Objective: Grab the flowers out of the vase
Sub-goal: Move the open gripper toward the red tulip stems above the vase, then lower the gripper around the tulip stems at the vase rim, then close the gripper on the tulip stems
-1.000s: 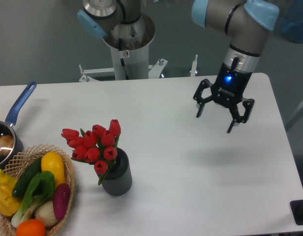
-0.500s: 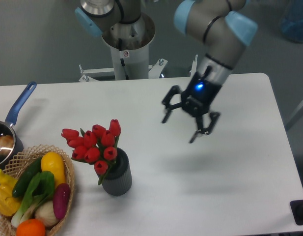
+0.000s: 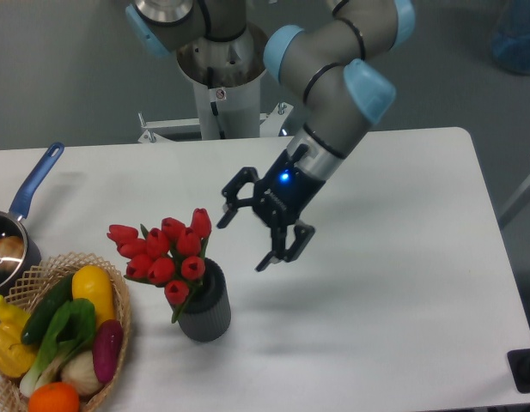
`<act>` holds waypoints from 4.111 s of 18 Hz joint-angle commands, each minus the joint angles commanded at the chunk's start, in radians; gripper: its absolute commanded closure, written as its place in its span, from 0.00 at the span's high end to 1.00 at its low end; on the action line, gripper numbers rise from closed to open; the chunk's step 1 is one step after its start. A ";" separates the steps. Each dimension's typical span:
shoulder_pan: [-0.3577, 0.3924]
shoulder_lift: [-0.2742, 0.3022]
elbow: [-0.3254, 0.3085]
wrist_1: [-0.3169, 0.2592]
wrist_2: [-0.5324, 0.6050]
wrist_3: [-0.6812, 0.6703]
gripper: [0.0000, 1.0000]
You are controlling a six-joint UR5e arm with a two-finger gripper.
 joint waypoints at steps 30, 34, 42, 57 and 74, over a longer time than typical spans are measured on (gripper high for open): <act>-0.049 -0.083 -0.008 0.009 -0.241 0.084 1.00; -0.048 -0.083 -0.008 0.009 -0.241 0.081 0.76; -0.041 -0.086 -0.008 0.008 -0.242 0.077 0.58; -0.037 -0.083 -0.008 0.002 -0.331 0.054 0.49; -0.031 -0.049 -0.009 0.000 -0.381 0.011 0.39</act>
